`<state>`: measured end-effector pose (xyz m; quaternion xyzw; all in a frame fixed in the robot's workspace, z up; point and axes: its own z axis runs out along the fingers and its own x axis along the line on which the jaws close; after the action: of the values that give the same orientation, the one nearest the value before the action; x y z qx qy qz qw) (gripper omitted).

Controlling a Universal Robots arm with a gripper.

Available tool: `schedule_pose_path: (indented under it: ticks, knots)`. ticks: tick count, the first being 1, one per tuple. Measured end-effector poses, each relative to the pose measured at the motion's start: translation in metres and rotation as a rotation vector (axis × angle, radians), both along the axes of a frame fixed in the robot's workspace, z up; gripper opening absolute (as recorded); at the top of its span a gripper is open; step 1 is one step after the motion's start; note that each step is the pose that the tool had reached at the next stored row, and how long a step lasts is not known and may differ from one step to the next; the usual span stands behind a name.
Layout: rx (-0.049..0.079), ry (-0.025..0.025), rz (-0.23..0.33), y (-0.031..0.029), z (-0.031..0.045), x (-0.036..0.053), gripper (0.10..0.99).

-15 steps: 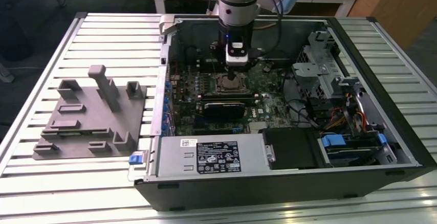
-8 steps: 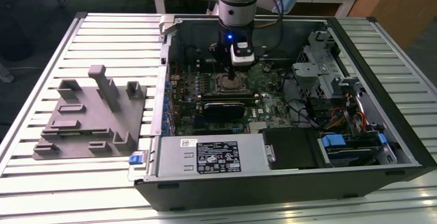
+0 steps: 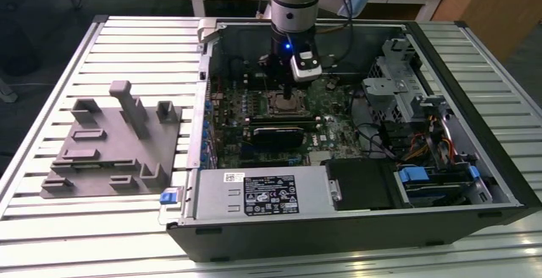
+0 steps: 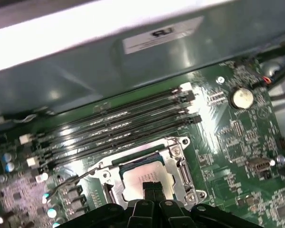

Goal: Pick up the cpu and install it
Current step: 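Close the cpu cover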

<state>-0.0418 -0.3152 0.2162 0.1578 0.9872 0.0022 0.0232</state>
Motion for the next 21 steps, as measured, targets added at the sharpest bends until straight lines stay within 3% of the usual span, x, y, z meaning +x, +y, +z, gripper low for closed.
schedule_pose_path:
  ticks: [11,21]
  knots:
    - [-0.003,0.0000,0.174,0.0000,0.0000,0.0000,0.106]
    - [-0.003,0.0000,0.184,0.0000,0.0041,0.0000,0.106]
